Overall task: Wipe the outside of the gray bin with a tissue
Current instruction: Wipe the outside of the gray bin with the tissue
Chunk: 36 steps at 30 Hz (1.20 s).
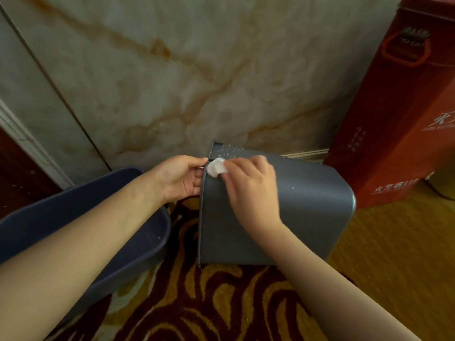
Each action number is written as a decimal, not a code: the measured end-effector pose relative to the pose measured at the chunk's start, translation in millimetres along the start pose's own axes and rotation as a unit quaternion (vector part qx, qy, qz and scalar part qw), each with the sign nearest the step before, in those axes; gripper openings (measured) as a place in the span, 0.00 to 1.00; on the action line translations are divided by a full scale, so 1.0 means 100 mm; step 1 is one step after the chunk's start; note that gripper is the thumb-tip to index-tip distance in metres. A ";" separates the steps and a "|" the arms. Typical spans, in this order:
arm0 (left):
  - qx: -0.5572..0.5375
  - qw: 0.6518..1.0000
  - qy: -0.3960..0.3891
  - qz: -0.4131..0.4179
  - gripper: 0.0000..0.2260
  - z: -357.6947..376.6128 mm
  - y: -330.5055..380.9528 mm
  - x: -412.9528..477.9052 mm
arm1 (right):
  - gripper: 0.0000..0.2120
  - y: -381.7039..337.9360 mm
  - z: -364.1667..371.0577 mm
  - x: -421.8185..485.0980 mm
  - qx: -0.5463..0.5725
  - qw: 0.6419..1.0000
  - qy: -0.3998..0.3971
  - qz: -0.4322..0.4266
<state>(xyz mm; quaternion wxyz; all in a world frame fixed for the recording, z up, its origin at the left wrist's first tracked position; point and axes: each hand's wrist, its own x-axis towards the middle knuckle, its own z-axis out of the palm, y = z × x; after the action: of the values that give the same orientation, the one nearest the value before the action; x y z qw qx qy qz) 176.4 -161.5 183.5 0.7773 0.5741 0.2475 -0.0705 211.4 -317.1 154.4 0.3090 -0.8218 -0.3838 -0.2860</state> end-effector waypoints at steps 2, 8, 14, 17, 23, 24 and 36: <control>-0.004 1.000 0.005 -0.006 0.14 0.01 0.00 -0.02 | 0.04 -0.14 0.09 0.08 -0.023 0.997 -0.067 -0.005; -0.012 1.000 0.004 0.003 0.12 0.01 -0.03 -0.06 | 0.09 -0.10 0.13 0.06 -0.015 0.996 -0.086 0.003; -0.014 1.000 0.008 0.009 0.12 0.00 -0.06 -0.04 | 0.11 -0.10 0.18 0.17 -0.019 0.993 -0.117 0.016; -0.019 1.000 0.006 0.009 0.12 -0.01 -0.07 -0.04 | 0.10 -0.08 0.16 0.22 -0.023 0.993 -0.119 0.006; -0.009 1.000 0.013 0.000 0.12 0.03 -0.09 -0.05 | 0.05 0.12 -0.08 -0.11 -0.027 0.996 -0.054 0.061; -0.009 1.000 0.011 0.000 0.12 0.02 -0.09 -0.06 | 0.05 0.21 -0.13 -0.19 -0.028 0.996 -0.033 0.076; -0.003 1.000 0.009 -0.006 0.13 0.01 -0.07 0.03 | 0.08 0.08 -0.05 -0.27 0.011 0.999 0.027 0.038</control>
<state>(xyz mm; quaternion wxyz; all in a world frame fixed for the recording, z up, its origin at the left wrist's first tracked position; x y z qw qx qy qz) 176.3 -163.9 176.5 0.7765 0.5707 0.2583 -0.0689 201.9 -337.5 136.3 0.3387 -0.8243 -0.3469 -0.2924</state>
